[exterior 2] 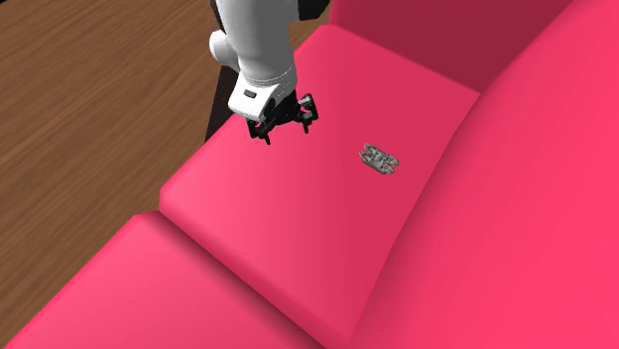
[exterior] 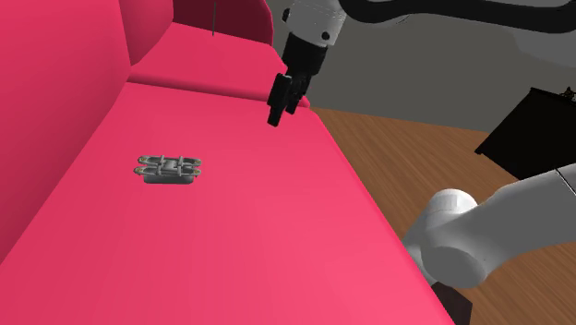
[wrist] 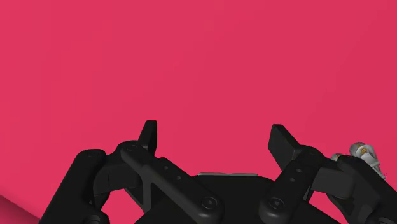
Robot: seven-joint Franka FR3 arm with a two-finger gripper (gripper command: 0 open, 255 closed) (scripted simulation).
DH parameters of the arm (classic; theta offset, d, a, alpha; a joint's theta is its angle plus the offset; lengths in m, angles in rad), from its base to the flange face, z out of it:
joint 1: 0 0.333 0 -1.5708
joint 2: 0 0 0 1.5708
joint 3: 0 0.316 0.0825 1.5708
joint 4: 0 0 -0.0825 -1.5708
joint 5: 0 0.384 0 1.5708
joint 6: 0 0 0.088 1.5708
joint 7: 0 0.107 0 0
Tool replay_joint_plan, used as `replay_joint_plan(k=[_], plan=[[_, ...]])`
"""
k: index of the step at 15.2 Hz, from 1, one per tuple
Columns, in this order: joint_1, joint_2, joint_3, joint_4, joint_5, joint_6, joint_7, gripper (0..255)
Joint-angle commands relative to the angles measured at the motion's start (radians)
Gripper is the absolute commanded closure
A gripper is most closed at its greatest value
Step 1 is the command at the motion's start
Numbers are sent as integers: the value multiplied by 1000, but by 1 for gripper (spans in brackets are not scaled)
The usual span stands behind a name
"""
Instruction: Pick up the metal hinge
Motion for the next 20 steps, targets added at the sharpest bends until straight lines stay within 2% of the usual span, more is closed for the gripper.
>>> replay_joint_plan(k=[1, 9, 17, 20], plan=[[21, 63, 24, 53, -5, 7, -26, 0], [105, 286, 129, 251, -52, 17, -105, 0], [201, 494, 236, 451, -139, -4, -168, 0], [203, 495, 236, 425, -140, 23, -169, 0]])
